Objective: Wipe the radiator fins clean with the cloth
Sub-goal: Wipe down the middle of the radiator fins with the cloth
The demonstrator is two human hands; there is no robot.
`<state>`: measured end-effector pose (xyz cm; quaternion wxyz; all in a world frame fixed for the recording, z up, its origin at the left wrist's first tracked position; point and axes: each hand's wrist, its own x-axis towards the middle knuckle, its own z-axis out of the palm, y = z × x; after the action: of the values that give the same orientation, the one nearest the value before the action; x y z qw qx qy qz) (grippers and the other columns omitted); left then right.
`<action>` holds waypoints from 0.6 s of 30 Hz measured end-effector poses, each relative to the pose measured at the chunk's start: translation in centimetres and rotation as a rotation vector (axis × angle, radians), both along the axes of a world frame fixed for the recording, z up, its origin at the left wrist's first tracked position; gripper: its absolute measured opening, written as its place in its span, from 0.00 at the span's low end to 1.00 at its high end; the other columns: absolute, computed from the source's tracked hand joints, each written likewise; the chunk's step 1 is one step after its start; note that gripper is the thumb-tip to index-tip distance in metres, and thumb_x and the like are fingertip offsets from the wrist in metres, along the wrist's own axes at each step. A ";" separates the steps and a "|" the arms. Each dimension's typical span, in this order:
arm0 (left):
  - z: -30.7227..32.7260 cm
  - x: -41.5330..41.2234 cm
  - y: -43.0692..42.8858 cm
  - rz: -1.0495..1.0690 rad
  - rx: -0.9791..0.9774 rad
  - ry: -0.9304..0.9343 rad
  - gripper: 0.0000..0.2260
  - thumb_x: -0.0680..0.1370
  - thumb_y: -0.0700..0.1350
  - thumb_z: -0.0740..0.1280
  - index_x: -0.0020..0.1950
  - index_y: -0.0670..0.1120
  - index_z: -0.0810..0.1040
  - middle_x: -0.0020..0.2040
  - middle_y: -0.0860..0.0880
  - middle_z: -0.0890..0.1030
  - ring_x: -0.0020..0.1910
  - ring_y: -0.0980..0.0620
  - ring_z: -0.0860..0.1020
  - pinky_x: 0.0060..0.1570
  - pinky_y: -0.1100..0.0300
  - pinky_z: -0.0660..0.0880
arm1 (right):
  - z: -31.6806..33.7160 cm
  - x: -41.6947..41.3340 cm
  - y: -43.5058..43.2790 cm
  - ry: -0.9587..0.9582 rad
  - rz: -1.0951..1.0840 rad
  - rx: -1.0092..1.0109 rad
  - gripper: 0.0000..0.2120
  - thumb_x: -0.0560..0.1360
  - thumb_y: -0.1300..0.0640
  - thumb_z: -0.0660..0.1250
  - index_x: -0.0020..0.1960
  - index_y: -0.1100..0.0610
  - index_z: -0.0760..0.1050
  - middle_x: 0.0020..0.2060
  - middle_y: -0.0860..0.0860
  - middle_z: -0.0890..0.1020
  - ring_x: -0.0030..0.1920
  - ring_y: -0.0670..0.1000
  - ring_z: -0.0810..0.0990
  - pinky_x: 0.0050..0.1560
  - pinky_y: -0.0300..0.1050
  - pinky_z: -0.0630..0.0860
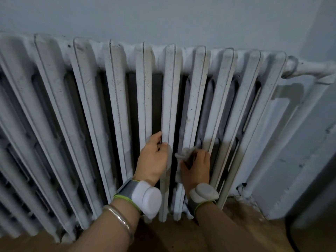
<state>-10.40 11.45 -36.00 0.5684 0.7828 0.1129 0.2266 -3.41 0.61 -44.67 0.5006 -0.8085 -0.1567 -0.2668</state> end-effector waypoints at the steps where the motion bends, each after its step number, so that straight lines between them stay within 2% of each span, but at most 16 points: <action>1: 0.0 -0.1 0.0 -0.006 -0.005 -0.003 0.20 0.81 0.43 0.59 0.74 0.48 0.64 0.69 0.49 0.71 0.62 0.59 0.69 0.63 0.65 0.63 | -0.5 0.0 0.0 0.016 -0.009 -0.008 0.17 0.71 0.53 0.73 0.52 0.58 0.69 0.51 0.54 0.71 0.52 0.57 0.74 0.56 0.54 0.74; 4: 0.1 -0.2 0.2 -0.030 -0.010 -0.005 0.21 0.81 0.43 0.59 0.74 0.48 0.63 0.70 0.50 0.70 0.61 0.60 0.67 0.63 0.65 0.62 | -1.6 -0.3 0.1 0.072 -0.015 -0.003 0.18 0.69 0.51 0.74 0.48 0.59 0.70 0.49 0.54 0.72 0.49 0.55 0.74 0.53 0.52 0.75; 8: 0.2 -0.5 0.5 -0.063 -0.032 0.001 0.21 0.81 0.43 0.59 0.74 0.49 0.63 0.71 0.50 0.69 0.62 0.61 0.67 0.65 0.65 0.62 | -2.1 -0.5 -0.5 0.207 -0.003 -0.010 0.11 0.71 0.61 0.72 0.48 0.60 0.71 0.49 0.53 0.72 0.49 0.54 0.76 0.54 0.50 0.75; 10: 0.3 -0.6 0.6 -0.074 -0.033 0.006 0.21 0.81 0.44 0.59 0.74 0.49 0.63 0.71 0.50 0.69 0.62 0.61 0.67 0.64 0.65 0.61 | -0.9 -0.4 -0.6 0.213 -0.025 0.019 0.08 0.72 0.62 0.69 0.47 0.59 0.71 0.49 0.54 0.74 0.49 0.55 0.77 0.52 0.51 0.76; 12: 0.5 -0.7 0.6 -0.084 -0.035 0.010 0.21 0.81 0.44 0.59 0.74 0.49 0.63 0.70 0.51 0.69 0.61 0.62 0.67 0.63 0.66 0.61 | 1.4 -0.8 -0.5 0.173 -0.043 0.120 0.08 0.72 0.64 0.69 0.46 0.57 0.70 0.50 0.56 0.75 0.49 0.53 0.77 0.53 0.49 0.76; 15: 0.5 -0.8 0.7 -0.083 -0.027 0.013 0.21 0.81 0.46 0.59 0.74 0.50 0.63 0.70 0.52 0.71 0.62 0.62 0.68 0.62 0.67 0.62 | 6.0 -2.1 -0.2 0.002 -0.054 0.259 0.13 0.71 0.65 0.71 0.49 0.55 0.69 0.50 0.55 0.75 0.46 0.42 0.74 0.52 0.31 0.71; 16: 0.5 -0.9 0.8 -0.087 -0.024 0.013 0.21 0.81 0.46 0.59 0.74 0.50 0.64 0.70 0.52 0.71 0.63 0.61 0.68 0.63 0.66 0.62 | 7.4 -2.4 -0.2 -0.078 -0.061 0.273 0.13 0.71 0.63 0.72 0.50 0.56 0.70 0.51 0.54 0.74 0.46 0.38 0.72 0.51 0.27 0.70; 18: 0.6 -1.0 0.9 -0.103 -0.033 0.021 0.21 0.81 0.48 0.58 0.74 0.50 0.63 0.70 0.52 0.70 0.66 0.60 0.68 0.66 0.65 0.61 | 9.7 -2.5 -0.2 -0.206 -0.075 0.285 0.14 0.72 0.60 0.72 0.53 0.59 0.71 0.52 0.54 0.73 0.46 0.37 0.71 0.52 0.28 0.69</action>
<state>-11.38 12.37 -35.44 0.5911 0.7804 0.0822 0.1867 -5.96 0.41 -34.93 0.5811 -0.7030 -0.1373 -0.3862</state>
